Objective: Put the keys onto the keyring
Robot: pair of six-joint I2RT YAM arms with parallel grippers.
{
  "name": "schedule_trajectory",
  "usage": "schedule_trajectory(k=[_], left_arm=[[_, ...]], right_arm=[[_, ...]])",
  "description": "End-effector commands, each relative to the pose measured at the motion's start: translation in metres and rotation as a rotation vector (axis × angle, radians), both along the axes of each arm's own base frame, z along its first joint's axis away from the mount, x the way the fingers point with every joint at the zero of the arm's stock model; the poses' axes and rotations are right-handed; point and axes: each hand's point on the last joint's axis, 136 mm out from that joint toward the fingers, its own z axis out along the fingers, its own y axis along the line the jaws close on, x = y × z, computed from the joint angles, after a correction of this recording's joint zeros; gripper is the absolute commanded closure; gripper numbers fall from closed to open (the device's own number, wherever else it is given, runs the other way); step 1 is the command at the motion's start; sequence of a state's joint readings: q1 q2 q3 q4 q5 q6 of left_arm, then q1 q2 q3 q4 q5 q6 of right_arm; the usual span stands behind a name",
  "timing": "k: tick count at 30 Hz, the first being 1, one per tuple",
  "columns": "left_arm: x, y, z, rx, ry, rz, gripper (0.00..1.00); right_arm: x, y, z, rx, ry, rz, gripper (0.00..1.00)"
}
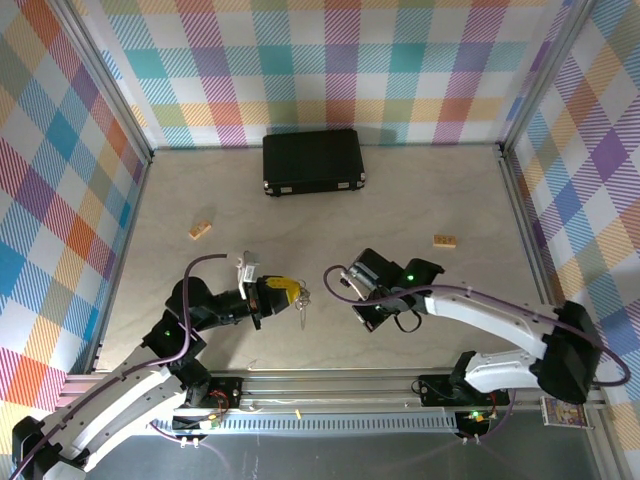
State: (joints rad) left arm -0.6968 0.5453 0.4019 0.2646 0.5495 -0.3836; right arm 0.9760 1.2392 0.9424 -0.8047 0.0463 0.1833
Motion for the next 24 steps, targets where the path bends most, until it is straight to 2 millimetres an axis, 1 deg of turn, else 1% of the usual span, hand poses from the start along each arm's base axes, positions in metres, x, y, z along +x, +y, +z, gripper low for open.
schedule_trajectory(k=[1, 3, 6, 9, 14, 18, 23, 24], left_arm=[[-0.004, 0.003, 0.028, 0.005, -0.078, -0.012, 1.0], [-0.006, 0.002, 0.031, 0.029, -0.088, -0.024, 1.0], [-0.01, 0.0, 0.037, 0.069, -0.109, -0.055, 1.0], [-0.014, -0.003, 0.042, 0.101, -0.125, -0.094, 1.0], [-0.021, -0.007, 0.049, 0.165, -0.175, -0.152, 1.0], [-0.021, -0.008, 0.048, 0.227, -0.216, -0.172, 1.0], [-0.023, -0.008, 0.051, 0.263, -0.269, -0.188, 1.0], [-0.024, -0.008, 0.047, 0.292, -0.255, -0.205, 1.0]], right_arm=[[-0.01, 0.023, 0.047, 0.199, -0.086, 0.172, 1.0], [-0.015, 0.028, 0.078, 0.284, -0.134, 0.225, 1.0], [-0.023, 0.032, 0.114, 0.368, -0.179, 0.299, 1.0], [-0.032, 0.038, 0.142, 0.421, -0.187, 0.378, 1.0], [-0.039, 0.047, 0.178, 0.466, -0.222, 0.49, 1.0], [-0.038, 0.054, 0.195, 0.481, -0.231, 0.528, 1.0], [-0.039, 0.058, 0.197, 0.442, -0.236, 0.542, 1.0], [-0.04, 0.059, 0.198, 0.435, -0.246, 0.553, 1.0]])
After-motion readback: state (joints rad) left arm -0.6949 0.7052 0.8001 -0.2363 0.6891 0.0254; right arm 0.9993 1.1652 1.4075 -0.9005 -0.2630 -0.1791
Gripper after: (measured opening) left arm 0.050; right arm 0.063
